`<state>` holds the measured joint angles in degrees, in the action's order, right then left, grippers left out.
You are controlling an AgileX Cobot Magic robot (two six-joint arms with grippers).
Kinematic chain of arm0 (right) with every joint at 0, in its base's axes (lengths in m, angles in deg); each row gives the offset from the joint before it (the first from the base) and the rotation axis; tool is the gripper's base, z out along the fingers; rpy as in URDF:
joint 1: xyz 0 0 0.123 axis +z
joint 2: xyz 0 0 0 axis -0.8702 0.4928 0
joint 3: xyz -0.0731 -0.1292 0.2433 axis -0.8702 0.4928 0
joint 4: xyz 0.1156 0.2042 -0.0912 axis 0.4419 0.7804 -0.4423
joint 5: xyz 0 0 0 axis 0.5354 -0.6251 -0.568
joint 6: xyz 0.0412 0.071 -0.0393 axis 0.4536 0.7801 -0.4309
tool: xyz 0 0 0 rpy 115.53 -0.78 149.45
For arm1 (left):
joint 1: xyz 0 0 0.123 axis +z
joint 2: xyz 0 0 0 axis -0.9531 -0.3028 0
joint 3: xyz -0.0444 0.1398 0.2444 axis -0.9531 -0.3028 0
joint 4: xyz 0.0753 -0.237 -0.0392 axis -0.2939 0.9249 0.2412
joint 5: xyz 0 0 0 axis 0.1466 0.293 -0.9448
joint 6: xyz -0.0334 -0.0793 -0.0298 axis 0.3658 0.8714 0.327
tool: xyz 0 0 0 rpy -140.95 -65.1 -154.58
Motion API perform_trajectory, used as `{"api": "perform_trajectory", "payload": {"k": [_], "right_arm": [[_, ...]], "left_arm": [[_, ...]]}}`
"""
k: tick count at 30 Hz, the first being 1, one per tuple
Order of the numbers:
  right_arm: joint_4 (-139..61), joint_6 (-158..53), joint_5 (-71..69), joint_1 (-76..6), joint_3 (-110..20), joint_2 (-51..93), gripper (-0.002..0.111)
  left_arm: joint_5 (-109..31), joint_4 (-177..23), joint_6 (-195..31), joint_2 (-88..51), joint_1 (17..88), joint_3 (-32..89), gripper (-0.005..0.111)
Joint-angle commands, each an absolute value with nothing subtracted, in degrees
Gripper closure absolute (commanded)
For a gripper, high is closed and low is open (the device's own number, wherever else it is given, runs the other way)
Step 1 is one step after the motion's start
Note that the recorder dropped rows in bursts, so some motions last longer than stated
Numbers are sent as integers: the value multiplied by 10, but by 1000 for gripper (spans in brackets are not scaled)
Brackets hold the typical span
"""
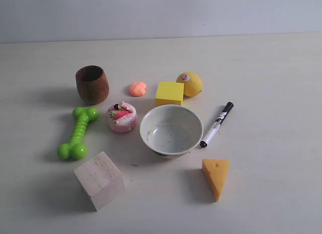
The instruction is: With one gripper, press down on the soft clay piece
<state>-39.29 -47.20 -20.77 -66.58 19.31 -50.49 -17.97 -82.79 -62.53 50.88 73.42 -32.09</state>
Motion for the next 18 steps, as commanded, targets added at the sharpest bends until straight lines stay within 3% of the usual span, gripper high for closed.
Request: {"api": "perform_trajectory", "payload": {"k": [1,18], "right_arm": [[-397,-473,-206,-665,196,-508,108],[-438,-476,-203,-665,196,-508,108]], "left_arm": [[-182,-826,-627,512,734,-323,103],[-182,-826,-627,512,734,-323,103]]}}
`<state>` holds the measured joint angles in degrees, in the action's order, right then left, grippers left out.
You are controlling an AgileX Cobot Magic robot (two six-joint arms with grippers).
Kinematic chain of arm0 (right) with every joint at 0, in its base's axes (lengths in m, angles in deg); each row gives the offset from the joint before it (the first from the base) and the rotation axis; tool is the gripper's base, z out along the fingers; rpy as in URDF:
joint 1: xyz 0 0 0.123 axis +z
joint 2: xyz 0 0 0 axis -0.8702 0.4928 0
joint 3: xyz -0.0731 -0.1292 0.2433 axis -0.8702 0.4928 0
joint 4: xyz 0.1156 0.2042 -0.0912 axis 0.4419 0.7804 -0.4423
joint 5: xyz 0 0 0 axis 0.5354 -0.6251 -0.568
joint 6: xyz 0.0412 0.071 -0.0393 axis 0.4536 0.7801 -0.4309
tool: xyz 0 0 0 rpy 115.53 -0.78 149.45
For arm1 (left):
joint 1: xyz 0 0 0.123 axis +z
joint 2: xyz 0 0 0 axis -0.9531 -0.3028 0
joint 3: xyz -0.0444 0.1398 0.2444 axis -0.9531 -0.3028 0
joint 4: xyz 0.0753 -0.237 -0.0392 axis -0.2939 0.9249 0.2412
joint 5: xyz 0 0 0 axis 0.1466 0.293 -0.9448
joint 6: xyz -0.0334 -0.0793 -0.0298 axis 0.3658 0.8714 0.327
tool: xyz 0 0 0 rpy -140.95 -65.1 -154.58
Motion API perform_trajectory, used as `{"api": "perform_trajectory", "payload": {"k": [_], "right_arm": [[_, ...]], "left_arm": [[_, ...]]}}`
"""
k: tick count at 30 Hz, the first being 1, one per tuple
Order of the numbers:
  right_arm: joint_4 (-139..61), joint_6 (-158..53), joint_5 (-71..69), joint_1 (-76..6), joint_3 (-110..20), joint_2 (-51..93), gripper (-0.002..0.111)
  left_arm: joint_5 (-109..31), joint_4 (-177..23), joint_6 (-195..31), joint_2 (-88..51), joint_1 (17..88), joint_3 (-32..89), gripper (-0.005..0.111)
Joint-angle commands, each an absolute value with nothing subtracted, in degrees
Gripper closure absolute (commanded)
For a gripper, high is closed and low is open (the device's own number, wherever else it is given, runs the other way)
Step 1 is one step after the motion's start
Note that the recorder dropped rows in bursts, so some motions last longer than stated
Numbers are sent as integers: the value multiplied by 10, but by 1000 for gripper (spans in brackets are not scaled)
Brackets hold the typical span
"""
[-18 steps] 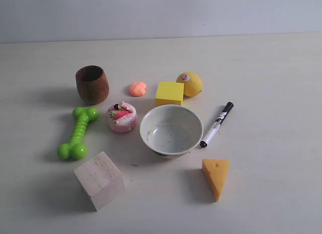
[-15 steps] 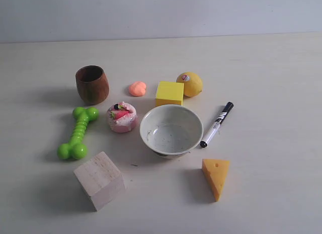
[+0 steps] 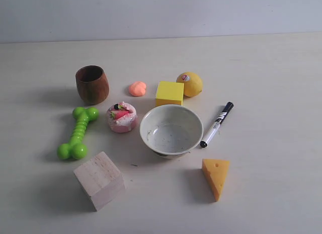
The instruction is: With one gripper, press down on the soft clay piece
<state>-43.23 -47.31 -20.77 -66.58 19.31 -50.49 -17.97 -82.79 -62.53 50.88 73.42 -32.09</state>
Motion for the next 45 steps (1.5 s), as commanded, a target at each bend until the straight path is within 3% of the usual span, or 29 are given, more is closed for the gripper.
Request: {"api": "perform_trajectory", "payload": {"k": [1,7,17,26,35,45], "right_arm": [[-438,-476,-203,-665,196,-508,108],[-437,-476,-188,-665,196,-508,108],[-437,-443,9,-665,196,-508,108],[-440,-443,43,-665,196,-508,108],[-441,-289,278,-665,193,-508,108],[-444,-287,52,-665,34,-473,108]], "left_arm": [[-182,-826,-627,512,734,-323,103],[-182,-826,-627,512,734,-323,103],[-182,-826,-627,512,734,-323,103],[-182,-826,-627,512,734,-323,103],[-182,-826,-627,512,734,-323,103],[-182,-826,-627,512,734,-323,103]]}}
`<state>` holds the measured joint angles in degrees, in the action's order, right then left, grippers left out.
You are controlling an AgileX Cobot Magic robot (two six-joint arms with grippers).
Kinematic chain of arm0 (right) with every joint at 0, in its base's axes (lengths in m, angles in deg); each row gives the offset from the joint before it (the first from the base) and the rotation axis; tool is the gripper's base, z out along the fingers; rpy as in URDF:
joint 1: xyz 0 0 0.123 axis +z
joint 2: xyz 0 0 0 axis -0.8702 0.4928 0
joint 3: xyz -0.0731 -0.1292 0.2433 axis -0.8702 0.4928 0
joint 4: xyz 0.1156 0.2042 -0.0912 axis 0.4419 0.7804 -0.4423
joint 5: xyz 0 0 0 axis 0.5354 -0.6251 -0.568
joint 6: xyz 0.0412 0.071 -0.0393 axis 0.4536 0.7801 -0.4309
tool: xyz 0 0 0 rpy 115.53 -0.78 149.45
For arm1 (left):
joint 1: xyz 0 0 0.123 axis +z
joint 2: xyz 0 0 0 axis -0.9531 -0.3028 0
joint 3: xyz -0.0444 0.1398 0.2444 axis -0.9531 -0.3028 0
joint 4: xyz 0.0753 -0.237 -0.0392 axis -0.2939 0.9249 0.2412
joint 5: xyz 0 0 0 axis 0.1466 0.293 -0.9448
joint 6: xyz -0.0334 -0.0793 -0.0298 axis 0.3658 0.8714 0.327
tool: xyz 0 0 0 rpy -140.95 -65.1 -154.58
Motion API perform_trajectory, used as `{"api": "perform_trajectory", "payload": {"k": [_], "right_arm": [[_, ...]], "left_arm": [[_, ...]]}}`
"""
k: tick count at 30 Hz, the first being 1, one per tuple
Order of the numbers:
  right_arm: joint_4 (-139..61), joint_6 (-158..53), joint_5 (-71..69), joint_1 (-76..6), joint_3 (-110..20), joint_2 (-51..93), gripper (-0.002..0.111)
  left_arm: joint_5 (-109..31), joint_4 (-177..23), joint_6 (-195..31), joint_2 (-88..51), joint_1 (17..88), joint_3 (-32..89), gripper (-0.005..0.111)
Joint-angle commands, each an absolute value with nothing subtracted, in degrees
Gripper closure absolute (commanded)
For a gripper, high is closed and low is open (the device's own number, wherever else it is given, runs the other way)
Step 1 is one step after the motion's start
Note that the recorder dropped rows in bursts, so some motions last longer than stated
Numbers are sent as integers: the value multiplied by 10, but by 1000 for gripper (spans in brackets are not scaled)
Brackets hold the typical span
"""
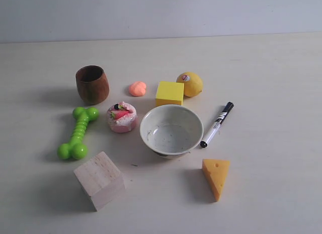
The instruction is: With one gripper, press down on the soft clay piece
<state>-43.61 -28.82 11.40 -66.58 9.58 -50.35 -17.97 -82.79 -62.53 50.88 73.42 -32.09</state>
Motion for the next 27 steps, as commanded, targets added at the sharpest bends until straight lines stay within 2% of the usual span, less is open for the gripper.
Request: {"api": "perform_trajectory", "payload": {"k": [1,9,13,21,27], "right_arm": [[-448,-287,39,-665,18,-461,108],[-460,-370,-120,-665,-151,-303,108],[-320,-544,-164,-665,-229,-221,108],[139,-1017,-331,-665,-360,-64,108],[201,-1073,-456,-665,-458,47,108]], "left_arm": [[-182,-826,-627,512,734,-323,103],[-182,-826,-627,512,734,-323,103],[-182,-826,-627,512,734,-323,103],[-182,-826,-627,512,734,-323,103],[-182,-826,-627,512,734,-323,103]]}}
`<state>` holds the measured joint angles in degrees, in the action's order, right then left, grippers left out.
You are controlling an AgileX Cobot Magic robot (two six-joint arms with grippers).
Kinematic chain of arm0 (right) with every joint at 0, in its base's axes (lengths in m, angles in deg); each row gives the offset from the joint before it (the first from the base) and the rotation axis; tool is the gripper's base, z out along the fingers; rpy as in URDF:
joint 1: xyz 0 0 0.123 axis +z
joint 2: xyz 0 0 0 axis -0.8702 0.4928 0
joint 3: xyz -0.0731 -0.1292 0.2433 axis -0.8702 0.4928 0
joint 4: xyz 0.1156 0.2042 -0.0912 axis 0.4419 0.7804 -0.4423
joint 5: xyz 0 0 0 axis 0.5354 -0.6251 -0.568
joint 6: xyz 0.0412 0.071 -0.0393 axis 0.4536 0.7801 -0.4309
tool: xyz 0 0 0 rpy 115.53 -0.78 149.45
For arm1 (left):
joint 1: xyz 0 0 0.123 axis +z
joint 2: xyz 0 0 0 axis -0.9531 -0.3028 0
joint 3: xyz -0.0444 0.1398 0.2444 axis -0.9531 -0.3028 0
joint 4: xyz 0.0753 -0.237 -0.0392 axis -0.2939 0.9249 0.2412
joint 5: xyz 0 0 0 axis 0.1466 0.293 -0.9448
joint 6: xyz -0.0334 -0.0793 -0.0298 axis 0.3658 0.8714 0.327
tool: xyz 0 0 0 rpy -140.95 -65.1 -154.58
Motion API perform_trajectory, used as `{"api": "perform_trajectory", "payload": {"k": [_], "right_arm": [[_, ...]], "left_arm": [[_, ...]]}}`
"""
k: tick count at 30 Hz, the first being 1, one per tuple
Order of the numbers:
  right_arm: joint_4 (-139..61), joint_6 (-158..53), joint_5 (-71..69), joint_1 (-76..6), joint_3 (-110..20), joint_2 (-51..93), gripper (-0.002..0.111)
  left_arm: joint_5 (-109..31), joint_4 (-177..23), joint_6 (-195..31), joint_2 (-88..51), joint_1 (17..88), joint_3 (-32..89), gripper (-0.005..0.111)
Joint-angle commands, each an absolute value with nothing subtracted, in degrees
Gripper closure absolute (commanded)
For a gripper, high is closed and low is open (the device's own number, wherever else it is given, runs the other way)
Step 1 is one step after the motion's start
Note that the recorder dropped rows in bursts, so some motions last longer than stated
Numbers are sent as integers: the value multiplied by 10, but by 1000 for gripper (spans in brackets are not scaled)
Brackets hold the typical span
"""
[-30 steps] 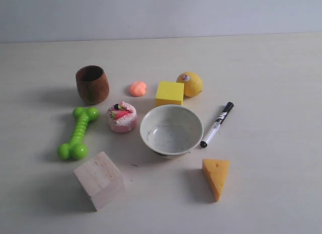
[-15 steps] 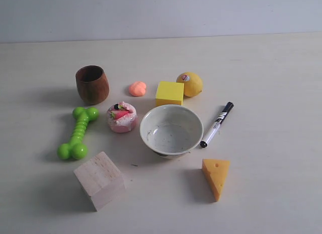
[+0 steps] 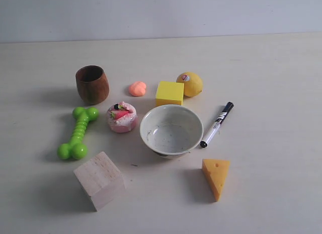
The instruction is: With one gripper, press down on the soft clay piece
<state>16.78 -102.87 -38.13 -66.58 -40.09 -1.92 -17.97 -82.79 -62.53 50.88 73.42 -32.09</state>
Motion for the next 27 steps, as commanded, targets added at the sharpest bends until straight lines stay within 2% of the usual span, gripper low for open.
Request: {"api": "perform_trajectory", "payload": {"k": [1,9,22,27], "right_arm": [[201,-1075,-465,-665,-471,60,108],[183,-1074,-487,-643,-568,170,108],[-192,-760,-499,-417,-697,365,108],[-284,-667,-543,-362,-753,450,108]], "left_arm": [[-182,-826,-627,512,734,-323,103],[-182,-826,-627,512,734,-323,103],[-182,-826,-627,512,734,-323,103],[-182,-826,-627,512,734,-323,103]]}}
